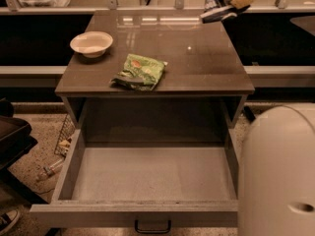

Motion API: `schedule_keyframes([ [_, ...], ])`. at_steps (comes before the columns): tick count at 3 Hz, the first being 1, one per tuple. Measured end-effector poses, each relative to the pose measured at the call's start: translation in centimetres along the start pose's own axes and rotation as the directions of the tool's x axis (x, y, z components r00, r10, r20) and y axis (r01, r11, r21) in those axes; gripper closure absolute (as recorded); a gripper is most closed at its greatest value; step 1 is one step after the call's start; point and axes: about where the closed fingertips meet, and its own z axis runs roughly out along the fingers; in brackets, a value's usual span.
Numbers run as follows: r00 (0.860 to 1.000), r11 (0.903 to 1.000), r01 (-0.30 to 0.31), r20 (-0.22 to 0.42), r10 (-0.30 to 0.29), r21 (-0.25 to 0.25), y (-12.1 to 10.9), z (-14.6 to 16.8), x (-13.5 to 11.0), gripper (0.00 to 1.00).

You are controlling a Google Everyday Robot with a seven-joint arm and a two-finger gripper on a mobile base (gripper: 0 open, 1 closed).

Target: Place blue chip bag into top drawer

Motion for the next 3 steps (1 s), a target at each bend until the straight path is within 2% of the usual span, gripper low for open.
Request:
schedule_keyframes([
  [1, 1.000, 0.9995, -0.023, 0.009, 0.023, -0.021, 1.2, -5.9, 4.9, 1.00],
  [2, 0.998, 0.9990, -0.002, 0.069, 0.005, -0.044, 4.2, -11.4, 8.3, 1.00],
  [3, 0.994, 0.9918, 0.013, 0.113, 0.001, -0.127, 9.7, -13.6, 12.7, 1.00],
])
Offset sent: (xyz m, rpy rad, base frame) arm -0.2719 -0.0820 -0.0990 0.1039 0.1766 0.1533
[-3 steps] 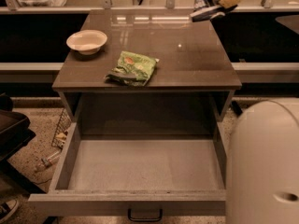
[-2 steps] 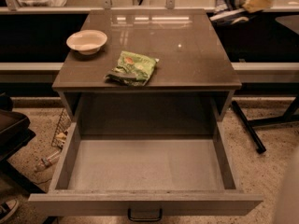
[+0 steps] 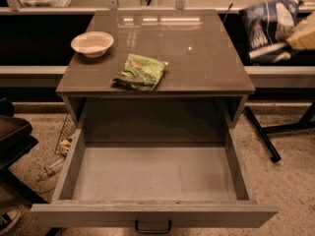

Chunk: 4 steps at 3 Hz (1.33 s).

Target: Place blue chip bag into top drawer

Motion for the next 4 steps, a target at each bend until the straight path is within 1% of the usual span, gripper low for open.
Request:
schedule_keyframes([
  [1, 0.998, 0.9705, -0.063, -0.011, 0.062, -0.233, 7.9, 4.4, 8.3, 1.00],
  [2, 0.994, 0.9167, -0.105, -0.019, 0.106, -0.385, 12.0, 8.3, 12.7, 1.00],
  [3, 0.994, 0.9156, -0.103, -0.018, 0.104, -0.389, 12.3, 8.6, 12.6, 1.00],
  [4, 0.998, 0.9041, -0.065, -0.013, 0.065, -0.422, 15.7, 11.7, 12.1, 1.00],
])
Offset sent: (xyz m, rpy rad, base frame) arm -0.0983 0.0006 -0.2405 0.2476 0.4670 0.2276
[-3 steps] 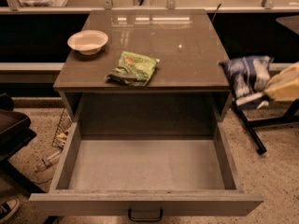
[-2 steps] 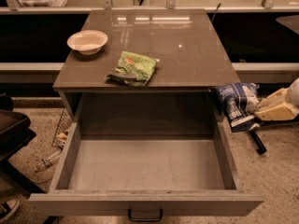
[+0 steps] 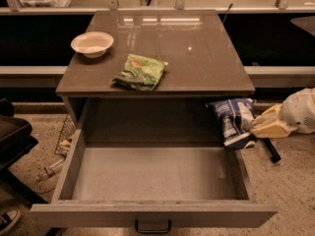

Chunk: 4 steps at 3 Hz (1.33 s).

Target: Place blue chip bag into top drawer

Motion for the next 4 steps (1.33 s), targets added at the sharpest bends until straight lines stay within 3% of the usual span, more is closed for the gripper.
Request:
schedule_keyframes([
  [1, 0.992, 0.9844, 0.120, 0.046, -0.115, -0.129, 5.7, 8.7, -2.0, 1.00],
  [2, 0.981, 0.9620, 0.190, 0.080, -0.178, -0.195, 8.8, 12.9, -4.1, 1.00],
  [3, 0.986, 0.9652, 0.168, 0.052, -0.161, -0.200, 10.2, 18.0, -6.2, 0.74],
  [4, 0.985, 0.9647, 0.172, 0.055, -0.164, -0.199, 10.1, 17.7, -6.2, 0.51],
])
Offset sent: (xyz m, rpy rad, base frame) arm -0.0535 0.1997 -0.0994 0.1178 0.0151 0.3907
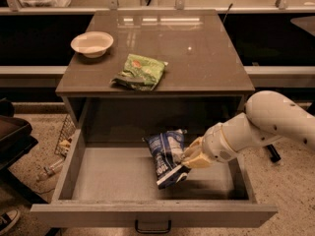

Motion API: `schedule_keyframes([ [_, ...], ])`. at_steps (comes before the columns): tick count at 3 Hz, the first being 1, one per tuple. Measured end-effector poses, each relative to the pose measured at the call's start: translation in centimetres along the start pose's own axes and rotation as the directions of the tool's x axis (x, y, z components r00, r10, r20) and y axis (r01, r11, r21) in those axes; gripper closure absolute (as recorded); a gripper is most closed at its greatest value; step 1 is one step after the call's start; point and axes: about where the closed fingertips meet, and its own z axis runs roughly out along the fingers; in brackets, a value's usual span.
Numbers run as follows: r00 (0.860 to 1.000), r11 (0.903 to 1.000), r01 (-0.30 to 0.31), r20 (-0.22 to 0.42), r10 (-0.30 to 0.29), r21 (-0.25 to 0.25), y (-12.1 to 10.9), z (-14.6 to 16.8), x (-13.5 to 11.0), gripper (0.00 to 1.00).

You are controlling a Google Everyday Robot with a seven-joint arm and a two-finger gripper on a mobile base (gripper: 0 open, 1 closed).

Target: Place blue chip bag into top drawer

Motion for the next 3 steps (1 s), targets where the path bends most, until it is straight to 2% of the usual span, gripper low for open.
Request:
schedule_keyframes([
  [2, 1.000, 1.0000, 0.002, -0.001, -0.002, -0.005, 0.14, 0.21, -0.10, 0.04],
  [3, 1.000, 1.0000, 0.003, -0.001, -0.003, -0.007, 0.18, 0.27, -0.13, 0.00],
])
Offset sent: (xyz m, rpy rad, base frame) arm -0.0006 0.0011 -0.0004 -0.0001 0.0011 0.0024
